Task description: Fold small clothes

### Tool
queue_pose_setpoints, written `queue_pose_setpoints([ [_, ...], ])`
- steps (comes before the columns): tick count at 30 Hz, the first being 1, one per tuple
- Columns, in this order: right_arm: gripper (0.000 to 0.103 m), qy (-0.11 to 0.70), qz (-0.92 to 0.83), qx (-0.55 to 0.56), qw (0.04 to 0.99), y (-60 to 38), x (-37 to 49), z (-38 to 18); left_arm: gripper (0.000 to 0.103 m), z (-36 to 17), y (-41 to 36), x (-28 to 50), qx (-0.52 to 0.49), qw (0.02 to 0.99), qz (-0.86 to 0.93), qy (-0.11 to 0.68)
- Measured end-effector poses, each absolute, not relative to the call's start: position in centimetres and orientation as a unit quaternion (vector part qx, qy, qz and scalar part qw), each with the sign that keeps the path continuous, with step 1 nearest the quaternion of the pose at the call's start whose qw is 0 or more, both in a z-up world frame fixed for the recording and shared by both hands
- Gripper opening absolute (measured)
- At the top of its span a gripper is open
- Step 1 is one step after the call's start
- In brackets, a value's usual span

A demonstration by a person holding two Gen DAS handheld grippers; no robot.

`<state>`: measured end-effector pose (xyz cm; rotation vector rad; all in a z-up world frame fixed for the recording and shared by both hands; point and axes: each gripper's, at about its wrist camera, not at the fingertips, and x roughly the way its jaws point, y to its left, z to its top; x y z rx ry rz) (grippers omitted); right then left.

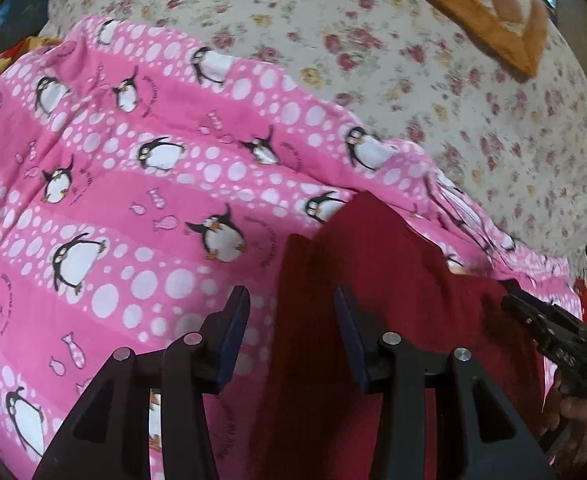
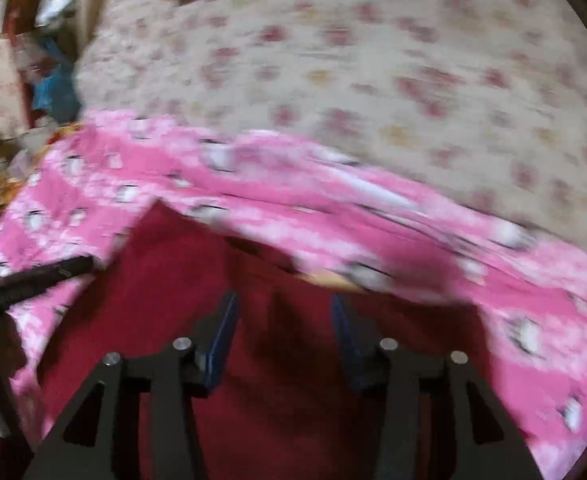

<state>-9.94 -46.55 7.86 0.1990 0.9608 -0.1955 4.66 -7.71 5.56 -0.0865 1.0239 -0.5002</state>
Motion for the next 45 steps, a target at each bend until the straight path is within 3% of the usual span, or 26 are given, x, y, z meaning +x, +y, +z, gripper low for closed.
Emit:
queue_pose_setpoints([
  [6, 0.051, 0.490, -0.173, 0.155, 0.840, -53.5, -12.9, 3.6, 0.027, 3.2, -9.6, 4.6, 0.018, 0.841, -0.218, 0.495],
  [8, 0.051, 0.471, -0.181, 0.168, 0.847, -54.0, -13.7, 4.4, 0.033, 3.1, -9.2, 4.8, 0.011, 0.845, -0.209, 0.492],
  [16, 0.053, 0.443, -0.184, 0.173, 0.860, -54.9, -22.0, 9.1, 0.033, 3.0, -8.1, 4.9, -0.013, 0.842, -0.205, 0.500],
  [21, 0.053, 0.486, -0.179, 0.129, 0.845, -52.0, -25.8, 6.8, 0.033, 3.0, -8.0, 4.7, -0.015, 0.842, -0.209, 0.496],
  [28, 0.054, 0.464, -0.168, 0.154, 0.856, -50.1, -26.5, 9.0, 0.033, 4.4, -6.1, 2.5, -0.049, 0.828, -0.247, 0.501],
  [33, 0.067, 0.461, -0.105, 0.178, 0.863, -46.8, -25.5, 9.4, 0.033, 5.3, -6.4, 1.0, 0.003, 0.847, -0.251, 0.469],
  [45, 0.067, 0.474, -0.073, 0.148, 0.865, -41.0, -21.1, 7.6, 0.033, 4.8, -5.1, 2.1, -0.023, 0.841, -0.239, 0.485],
])
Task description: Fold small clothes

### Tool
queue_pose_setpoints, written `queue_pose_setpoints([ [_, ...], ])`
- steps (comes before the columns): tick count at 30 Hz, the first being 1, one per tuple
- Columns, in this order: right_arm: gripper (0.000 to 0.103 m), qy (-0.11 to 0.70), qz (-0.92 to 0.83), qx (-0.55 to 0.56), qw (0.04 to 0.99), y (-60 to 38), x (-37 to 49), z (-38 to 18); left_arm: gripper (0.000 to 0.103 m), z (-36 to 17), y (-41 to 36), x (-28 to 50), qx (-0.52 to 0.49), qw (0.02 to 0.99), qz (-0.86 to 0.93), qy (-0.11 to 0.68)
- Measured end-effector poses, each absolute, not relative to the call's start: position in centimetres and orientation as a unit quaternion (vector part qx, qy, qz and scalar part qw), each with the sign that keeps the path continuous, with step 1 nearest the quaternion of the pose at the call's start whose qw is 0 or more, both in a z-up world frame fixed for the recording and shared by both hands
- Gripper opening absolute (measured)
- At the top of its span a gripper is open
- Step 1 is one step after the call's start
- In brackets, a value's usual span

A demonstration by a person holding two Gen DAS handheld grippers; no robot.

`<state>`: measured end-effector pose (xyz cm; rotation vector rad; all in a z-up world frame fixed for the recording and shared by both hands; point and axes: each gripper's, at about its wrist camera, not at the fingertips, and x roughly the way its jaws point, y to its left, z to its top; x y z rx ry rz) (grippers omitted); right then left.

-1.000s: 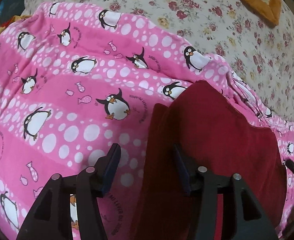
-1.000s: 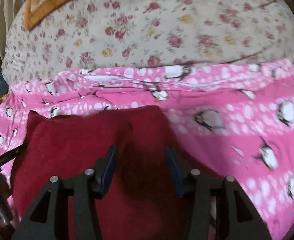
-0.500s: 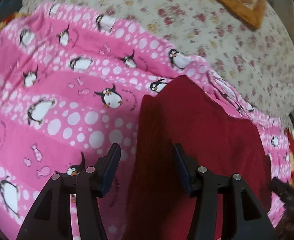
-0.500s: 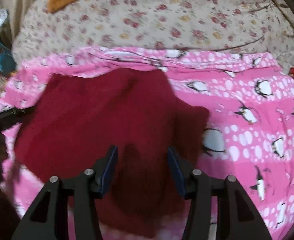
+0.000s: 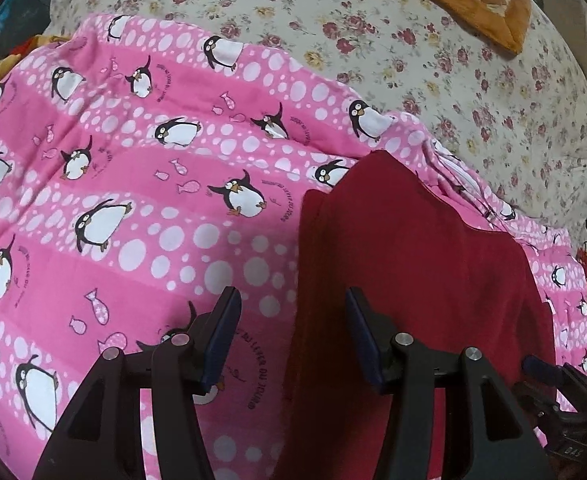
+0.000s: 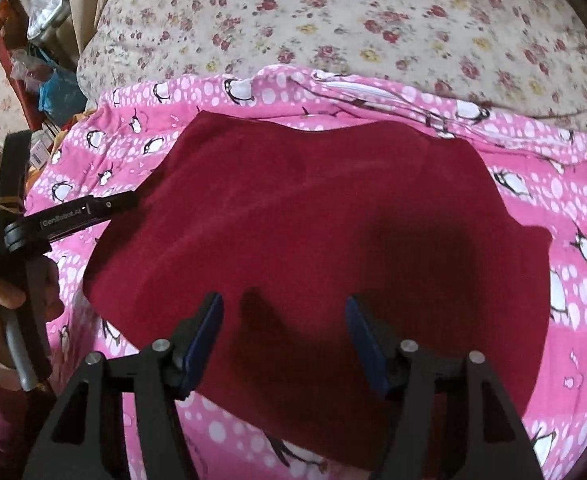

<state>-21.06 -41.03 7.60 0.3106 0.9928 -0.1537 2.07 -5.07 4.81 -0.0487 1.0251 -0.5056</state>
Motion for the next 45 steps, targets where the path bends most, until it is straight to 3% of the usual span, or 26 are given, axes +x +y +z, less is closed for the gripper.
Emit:
queue_pose_setpoints([
  [16, 0.067, 0.470, -0.090, 0.141, 0.867, -41.4, -17.6, 6.9, 0.034, 3.7, -5.6, 3.0, -0.029, 0.831, -0.237, 0.503],
  [26, 0.067, 0.467, -0.079, 0.159, 0.866, -42.1, -17.4, 6.5, 0.049, 2.3, -5.1, 4.5, -0.080, 0.799, -0.245, 0.544],
  [31, 0.067, 0.466, -0.079, 0.172, 0.864, -42.7, -17.8, 6.4, 0.049, 2.7, -6.2, 4.1, -0.091, 0.775, -0.292, 0.553],
  [34, 0.067, 0.461, -0.078, 0.179, 0.865, -43.2, -18.1, 6.5, 0.050, 2.1, -7.7, 3.8, -0.039, 0.781, -0.286, 0.553],
  [40, 0.067, 0.455, -0.075, 0.186, 0.868, -43.9, -18.7, 6.8, 0.052, 2.0, -8.0, 3.9, -0.037, 0.782, -0.275, 0.559],
  [43, 0.067, 0.451, -0.074, 0.194, 0.868, -44.6, -18.7, 6.7, 0.062, 1.5, -8.4, 4.0, -0.042, 0.778, -0.283, 0.559],
  [45, 0.067, 0.449, -0.077, 0.203, 0.867, -45.3, -18.8, 6.4, 0.063, 1.4, -8.9, 3.8, -0.036, 0.777, -0.288, 0.559],
])
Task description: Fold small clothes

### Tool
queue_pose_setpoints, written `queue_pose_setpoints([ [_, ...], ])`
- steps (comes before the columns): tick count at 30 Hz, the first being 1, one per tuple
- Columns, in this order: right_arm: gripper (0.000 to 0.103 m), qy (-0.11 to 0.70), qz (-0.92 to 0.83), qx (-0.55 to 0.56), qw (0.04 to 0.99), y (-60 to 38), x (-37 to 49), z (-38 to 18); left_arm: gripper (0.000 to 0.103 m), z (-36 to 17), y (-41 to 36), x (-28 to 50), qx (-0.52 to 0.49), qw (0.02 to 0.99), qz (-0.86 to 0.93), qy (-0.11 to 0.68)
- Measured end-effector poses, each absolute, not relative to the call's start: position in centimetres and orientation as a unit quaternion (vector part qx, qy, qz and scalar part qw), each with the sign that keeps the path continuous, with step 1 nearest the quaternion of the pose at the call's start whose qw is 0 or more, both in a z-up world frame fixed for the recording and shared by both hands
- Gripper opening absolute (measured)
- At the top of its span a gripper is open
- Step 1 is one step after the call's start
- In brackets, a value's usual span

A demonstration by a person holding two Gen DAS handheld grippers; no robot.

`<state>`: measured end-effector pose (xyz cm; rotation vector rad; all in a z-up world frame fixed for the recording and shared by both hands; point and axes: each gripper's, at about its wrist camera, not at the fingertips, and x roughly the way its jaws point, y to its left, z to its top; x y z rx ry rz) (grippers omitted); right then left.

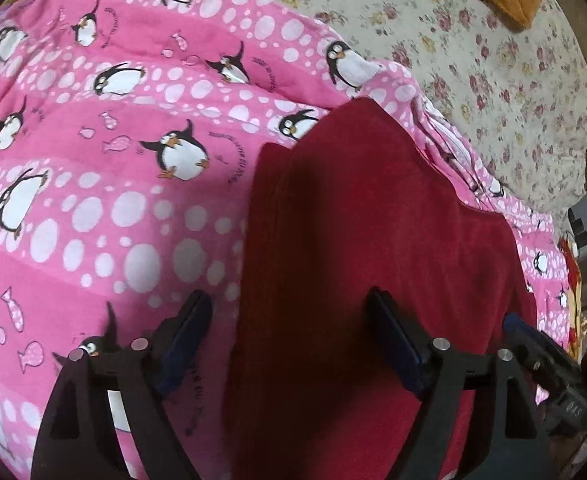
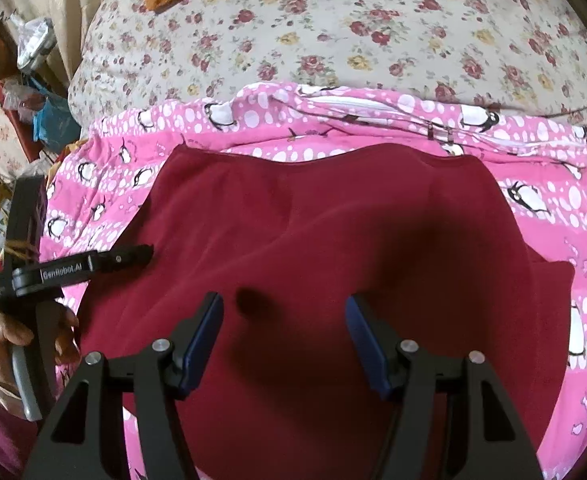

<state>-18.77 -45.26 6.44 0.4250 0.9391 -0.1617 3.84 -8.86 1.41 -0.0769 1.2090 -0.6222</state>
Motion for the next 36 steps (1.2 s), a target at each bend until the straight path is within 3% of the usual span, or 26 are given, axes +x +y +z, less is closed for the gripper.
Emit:
queue_pose_setpoints([
  [1, 0.067, 0.446, -0.081, 0.206, 0.867, -45.7, -18.8, 6.3, 0.061, 1.5, -9.0, 3.8, -0.038, 0.771, -0.296, 0.563],
  [5, 0.065, 0.436, -0.093, 0.199, 0.872, -46.7, -19.1, 5.9, 0.017, 1.8, -9.1, 3.8, -0.067, 0.742, -0.325, 0.583],
  [8, 0.042, 0.430, -0.107, 0.194, 0.875, -47.4, -19.1, 5.5, 0.005, 2.3, -9.1, 3.5, -0.078, 0.741, -0.332, 0.579],
  [10, 0.038, 0.420, -0.100, 0.203, 0.879, -47.6, -19.1, 5.6, 0.003, 3.2, -9.4, 2.9, -0.071, 0.749, -0.339, 0.565],
  [21, 0.039, 0.428, -0.073, 0.185, 0.882, -46.5, -17.7, 3.5, 0.001, 9.1, -12.0, -1.1, -0.082, 0.751, -0.417, 0.506],
  [26, 0.039, 0.404, -0.047, 0.260, 0.876, -48.6, -18.3, 3.0, 0.001, 10.6, -13.7, -3.6, -0.080, 0.736, -0.453, 0.497],
  [32, 0.039, 0.376, -0.038, 0.359, 0.854, -50.4, -19.6, 2.9, 0.001, 8.7, -16.4, -6.0, -0.051, 0.720, -0.465, 0.512],
  [36, 0.045, 0.350, -0.042, 0.407, 0.842, -51.1, -20.7, 3.1, 0.002, 7.6, -18.0, -7.5, -0.023, 0.718, -0.469, 0.514],
])
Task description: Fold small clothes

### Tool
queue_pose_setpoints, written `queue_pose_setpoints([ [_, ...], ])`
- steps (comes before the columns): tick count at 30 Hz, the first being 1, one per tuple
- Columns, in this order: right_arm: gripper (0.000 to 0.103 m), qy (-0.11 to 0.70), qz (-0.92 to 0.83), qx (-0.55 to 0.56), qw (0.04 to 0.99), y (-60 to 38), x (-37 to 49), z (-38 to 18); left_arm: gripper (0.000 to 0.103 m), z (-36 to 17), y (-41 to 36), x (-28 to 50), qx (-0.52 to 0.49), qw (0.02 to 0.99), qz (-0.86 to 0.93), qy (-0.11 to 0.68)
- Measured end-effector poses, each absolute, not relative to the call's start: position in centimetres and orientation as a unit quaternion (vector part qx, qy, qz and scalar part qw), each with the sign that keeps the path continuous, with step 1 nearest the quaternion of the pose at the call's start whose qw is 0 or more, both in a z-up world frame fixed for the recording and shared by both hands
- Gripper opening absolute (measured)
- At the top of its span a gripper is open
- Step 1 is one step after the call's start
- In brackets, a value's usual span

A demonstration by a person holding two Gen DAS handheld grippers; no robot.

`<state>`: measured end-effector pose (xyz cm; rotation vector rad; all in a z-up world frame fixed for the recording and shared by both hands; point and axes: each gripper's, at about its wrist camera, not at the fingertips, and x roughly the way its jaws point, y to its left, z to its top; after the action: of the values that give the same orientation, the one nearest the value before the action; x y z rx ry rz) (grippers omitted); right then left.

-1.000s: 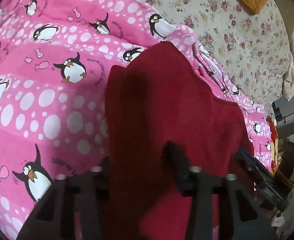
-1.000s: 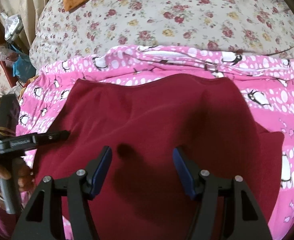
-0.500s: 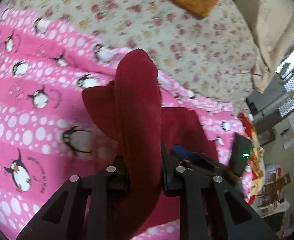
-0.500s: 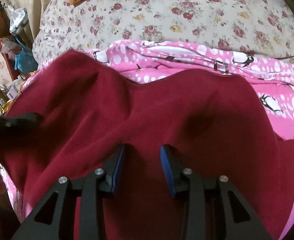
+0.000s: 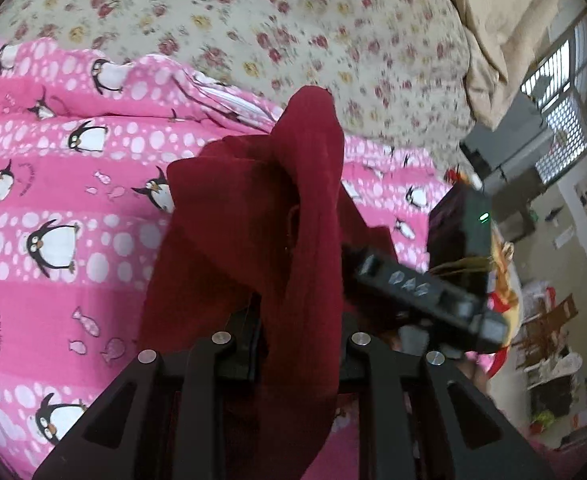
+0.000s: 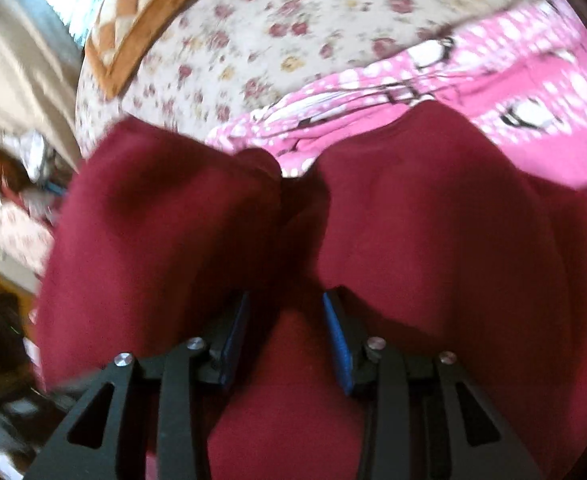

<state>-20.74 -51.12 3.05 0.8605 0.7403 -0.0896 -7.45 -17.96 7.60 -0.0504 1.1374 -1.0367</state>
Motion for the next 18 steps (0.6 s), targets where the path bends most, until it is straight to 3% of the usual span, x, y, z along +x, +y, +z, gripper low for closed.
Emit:
queue_pose_setpoints([
  [14, 0.046, 0.368, -0.051, 0.435, 0.820, -52.0, -21.0, 3.2, 0.003, 7.5, -18.9, -7.9, -0.028, 0.729, -0.452, 0.513],
  [18, 0.060, 0.366, -0.080, 0.433, 0.820, -53.6, -22.8, 5.0, 0.003, 7.9, -20.0, -8.3, -0.024, 0.733, -0.444, 0.515],
])
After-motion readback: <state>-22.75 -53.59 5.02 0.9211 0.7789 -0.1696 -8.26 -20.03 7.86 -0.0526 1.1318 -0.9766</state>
